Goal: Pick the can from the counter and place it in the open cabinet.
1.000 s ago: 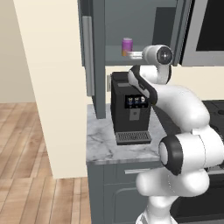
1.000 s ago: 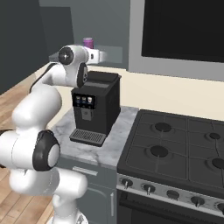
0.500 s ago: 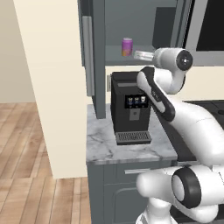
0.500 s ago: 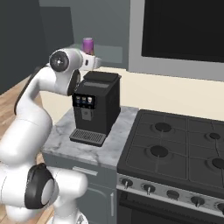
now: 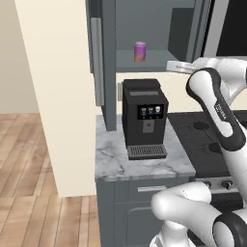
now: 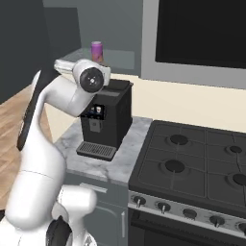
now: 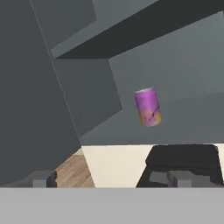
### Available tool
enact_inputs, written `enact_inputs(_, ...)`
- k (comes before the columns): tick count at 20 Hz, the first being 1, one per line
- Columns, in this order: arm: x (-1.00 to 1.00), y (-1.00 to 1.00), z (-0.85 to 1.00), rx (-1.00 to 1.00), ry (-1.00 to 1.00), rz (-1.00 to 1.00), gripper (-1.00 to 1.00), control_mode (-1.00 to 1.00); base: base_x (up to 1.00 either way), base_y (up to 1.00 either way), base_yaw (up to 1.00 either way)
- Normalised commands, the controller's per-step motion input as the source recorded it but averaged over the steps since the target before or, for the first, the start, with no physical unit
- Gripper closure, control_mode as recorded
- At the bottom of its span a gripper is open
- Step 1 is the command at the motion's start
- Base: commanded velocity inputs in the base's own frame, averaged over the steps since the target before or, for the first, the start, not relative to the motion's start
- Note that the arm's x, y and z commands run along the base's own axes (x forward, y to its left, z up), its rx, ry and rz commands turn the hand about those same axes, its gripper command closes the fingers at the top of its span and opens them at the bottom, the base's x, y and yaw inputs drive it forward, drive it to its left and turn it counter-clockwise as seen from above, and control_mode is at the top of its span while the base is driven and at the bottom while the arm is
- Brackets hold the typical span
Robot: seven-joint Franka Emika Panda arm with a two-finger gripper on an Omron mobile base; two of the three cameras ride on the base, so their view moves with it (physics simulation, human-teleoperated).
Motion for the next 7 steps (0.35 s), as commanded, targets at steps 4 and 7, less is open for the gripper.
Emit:
enact_inputs(4,-0.84,0.00,0.08,0.02,0.00,0.24,-1.00,-1.00,0.00,0.00,0.00)
enact_inputs(7,-0.83,0.00,0.03,0.00,0.00,0.08,-1.00,-1.00,0.00,0.00,0.00)
